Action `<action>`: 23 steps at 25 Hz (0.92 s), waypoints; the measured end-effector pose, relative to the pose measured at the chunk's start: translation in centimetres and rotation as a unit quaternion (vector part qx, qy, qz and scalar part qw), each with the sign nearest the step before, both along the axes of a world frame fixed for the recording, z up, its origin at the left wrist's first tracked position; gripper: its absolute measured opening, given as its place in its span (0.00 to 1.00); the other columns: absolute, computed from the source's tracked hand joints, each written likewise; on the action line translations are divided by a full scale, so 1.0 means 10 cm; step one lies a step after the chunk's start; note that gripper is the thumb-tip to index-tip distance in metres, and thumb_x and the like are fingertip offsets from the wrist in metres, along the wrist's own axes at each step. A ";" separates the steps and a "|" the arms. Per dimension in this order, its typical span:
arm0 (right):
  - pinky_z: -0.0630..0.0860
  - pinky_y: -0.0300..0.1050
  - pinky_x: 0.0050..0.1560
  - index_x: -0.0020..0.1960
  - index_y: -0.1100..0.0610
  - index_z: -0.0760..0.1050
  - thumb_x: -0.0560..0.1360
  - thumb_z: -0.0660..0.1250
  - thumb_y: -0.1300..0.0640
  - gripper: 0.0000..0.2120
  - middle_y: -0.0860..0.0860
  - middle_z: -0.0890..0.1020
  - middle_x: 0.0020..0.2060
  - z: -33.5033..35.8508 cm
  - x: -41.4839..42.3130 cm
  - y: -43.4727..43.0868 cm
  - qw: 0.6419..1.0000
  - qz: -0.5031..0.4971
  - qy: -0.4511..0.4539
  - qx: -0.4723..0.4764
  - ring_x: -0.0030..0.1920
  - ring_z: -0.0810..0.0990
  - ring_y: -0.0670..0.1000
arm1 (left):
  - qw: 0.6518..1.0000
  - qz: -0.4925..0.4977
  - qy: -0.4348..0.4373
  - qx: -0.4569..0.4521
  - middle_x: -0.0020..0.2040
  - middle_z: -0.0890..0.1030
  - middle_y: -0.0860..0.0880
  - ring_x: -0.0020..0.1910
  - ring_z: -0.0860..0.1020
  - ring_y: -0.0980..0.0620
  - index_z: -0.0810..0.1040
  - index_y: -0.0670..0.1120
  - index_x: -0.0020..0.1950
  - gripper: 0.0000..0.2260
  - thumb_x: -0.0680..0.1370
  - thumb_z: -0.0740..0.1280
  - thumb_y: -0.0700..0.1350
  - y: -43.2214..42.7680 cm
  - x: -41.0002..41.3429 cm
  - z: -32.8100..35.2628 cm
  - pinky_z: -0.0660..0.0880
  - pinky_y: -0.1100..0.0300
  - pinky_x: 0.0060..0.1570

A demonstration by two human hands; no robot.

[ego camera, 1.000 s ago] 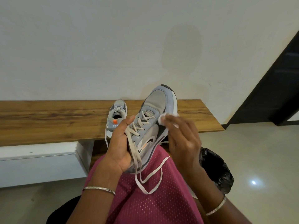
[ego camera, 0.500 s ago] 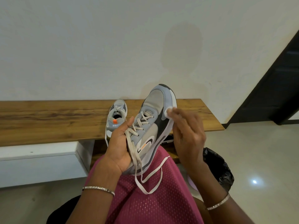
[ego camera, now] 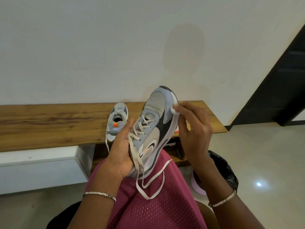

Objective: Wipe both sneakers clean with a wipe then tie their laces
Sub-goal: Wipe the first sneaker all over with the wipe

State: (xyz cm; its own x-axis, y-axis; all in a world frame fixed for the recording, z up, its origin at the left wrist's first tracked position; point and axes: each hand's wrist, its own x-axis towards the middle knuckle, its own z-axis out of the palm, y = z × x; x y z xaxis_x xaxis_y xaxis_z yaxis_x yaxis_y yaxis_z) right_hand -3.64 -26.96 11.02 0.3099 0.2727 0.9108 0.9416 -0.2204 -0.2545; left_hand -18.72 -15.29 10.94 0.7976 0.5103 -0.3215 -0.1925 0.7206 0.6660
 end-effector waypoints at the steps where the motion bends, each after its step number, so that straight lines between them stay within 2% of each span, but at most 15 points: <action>1: 0.76 0.41 0.53 0.55 0.63 0.83 0.75 0.72 0.67 0.09 0.57 0.83 0.52 0.01 0.01 0.00 1.000 0.001 0.008 0.006 0.53 0.80 0.55 | 1.000 0.001 -0.001 0.000 0.56 0.85 0.38 0.53 0.85 0.42 0.87 0.43 0.54 0.21 0.82 0.62 0.57 0.00 0.00 0.00 0.80 0.45 0.58; 4: 0.79 0.45 0.53 0.56 0.63 0.82 0.76 0.71 0.65 0.09 0.58 0.83 0.52 -0.24 -0.12 -0.03 0.999 0.004 0.037 -0.007 0.53 0.80 0.55 | 1.000 -0.003 -0.007 -0.003 0.60 0.84 0.38 0.58 0.84 0.41 0.82 0.42 0.64 0.24 0.81 0.61 0.60 0.01 -0.01 -0.01 0.76 0.44 0.62; 6: 0.80 0.49 0.50 0.57 0.63 0.82 0.76 0.71 0.65 0.10 0.58 0.82 0.53 -0.50 -0.26 -0.09 0.998 0.011 0.050 -0.047 0.53 0.81 0.54 | 1.000 -0.002 0.002 0.005 0.61 0.83 0.39 0.60 0.83 0.42 0.80 0.43 0.66 0.25 0.81 0.62 0.60 0.03 0.00 -0.03 0.76 0.45 0.62; 8: 0.80 0.49 0.49 0.57 0.63 0.82 0.76 0.71 0.65 0.11 0.57 0.82 0.53 -0.56 -0.30 -0.13 0.996 0.017 0.053 -0.064 0.53 0.81 0.53 | 1.000 -0.009 0.014 0.013 0.61 0.84 0.40 0.60 0.83 0.43 0.80 0.44 0.67 0.25 0.80 0.62 0.62 0.02 0.01 -0.04 0.75 0.46 0.62; 13: 0.78 0.39 0.49 0.57 0.64 0.82 0.77 0.70 0.67 0.09 0.58 0.82 0.51 0.00 -0.01 -0.03 0.998 0.011 0.050 0.027 0.51 0.79 0.51 | 0.998 -0.031 0.035 0.030 0.60 0.84 0.40 0.58 0.84 0.44 0.79 0.45 0.68 0.25 0.80 0.61 0.61 -0.06 0.03 0.02 0.77 0.47 0.59; 16: 0.78 0.41 0.49 0.58 0.63 0.81 0.78 0.69 0.67 0.10 0.58 0.81 0.52 0.07 0.04 0.01 0.998 0.004 0.051 0.038 0.51 0.80 0.52 | 0.998 -0.031 0.033 0.035 0.60 0.84 0.39 0.59 0.84 0.44 0.79 0.45 0.68 0.26 0.80 0.61 0.62 -0.06 0.02 0.03 0.77 0.47 0.60; 21: 0.82 0.51 0.45 0.58 0.62 0.80 0.78 0.68 0.63 0.09 0.56 0.80 0.54 -0.52 -0.22 -0.10 0.994 0.036 0.098 -0.025 0.54 0.81 0.55 | 0.999 -0.002 0.017 0.027 0.59 0.84 0.40 0.57 0.84 0.44 0.80 0.47 0.67 0.29 0.79 0.58 0.67 0.02 0.00 0.00 0.77 0.48 0.54; 23: 0.82 0.49 0.44 0.56 0.62 0.81 0.77 0.69 0.64 0.08 0.56 0.81 0.53 -0.51 -0.22 -0.12 0.994 0.039 0.102 -0.029 0.52 0.81 0.54 | 0.999 0.002 0.020 0.027 0.59 0.85 0.40 0.56 0.85 0.44 0.82 0.48 0.64 0.29 0.79 0.58 0.68 0.04 0.01 0.00 0.77 0.47 0.54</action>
